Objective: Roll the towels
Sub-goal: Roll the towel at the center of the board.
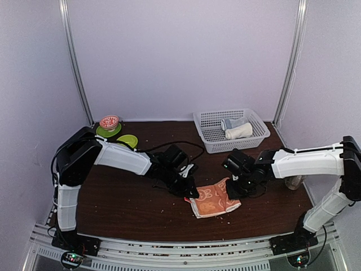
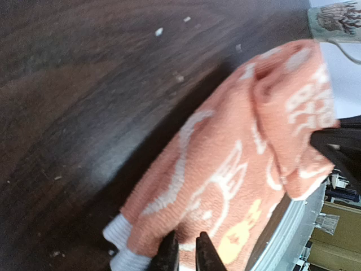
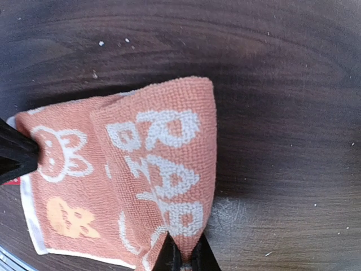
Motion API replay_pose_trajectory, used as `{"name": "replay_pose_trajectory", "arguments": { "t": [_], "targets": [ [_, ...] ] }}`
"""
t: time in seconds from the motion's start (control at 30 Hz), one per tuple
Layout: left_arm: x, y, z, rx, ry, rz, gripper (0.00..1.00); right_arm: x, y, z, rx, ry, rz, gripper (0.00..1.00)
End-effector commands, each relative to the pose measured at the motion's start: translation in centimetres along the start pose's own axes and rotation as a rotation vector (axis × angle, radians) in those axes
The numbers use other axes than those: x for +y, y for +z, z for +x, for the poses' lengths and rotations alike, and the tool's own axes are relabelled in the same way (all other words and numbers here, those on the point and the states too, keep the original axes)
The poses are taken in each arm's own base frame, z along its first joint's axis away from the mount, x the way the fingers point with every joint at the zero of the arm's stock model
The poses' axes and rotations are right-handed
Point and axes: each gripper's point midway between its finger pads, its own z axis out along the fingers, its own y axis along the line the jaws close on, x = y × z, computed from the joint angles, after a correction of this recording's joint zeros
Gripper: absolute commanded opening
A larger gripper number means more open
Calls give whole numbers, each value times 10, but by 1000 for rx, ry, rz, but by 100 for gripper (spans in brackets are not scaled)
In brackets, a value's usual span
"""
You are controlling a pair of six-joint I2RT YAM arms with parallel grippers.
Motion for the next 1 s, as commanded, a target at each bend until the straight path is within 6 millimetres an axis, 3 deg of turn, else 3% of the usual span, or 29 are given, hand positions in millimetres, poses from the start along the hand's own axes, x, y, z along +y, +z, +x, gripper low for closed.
{"name": "replay_pose_trajectory", "arguments": {
  "t": [0.0,0.27,0.7,0.97],
  "targets": [
    [16,10,1,13,0,-41,12,2,-9,-11,-37,-29,57,0],
    [20,15,8,24,-21,-25,11,24,-9,-15,-38,-81,80,0],
    [29,15,25,35,-47,-14,9,-14,-16,-27,-136,-22,308,0],
    [22,15,23,29,-42,16,9,10,-2,-27,-104,-93,338,0]
  ]
}}
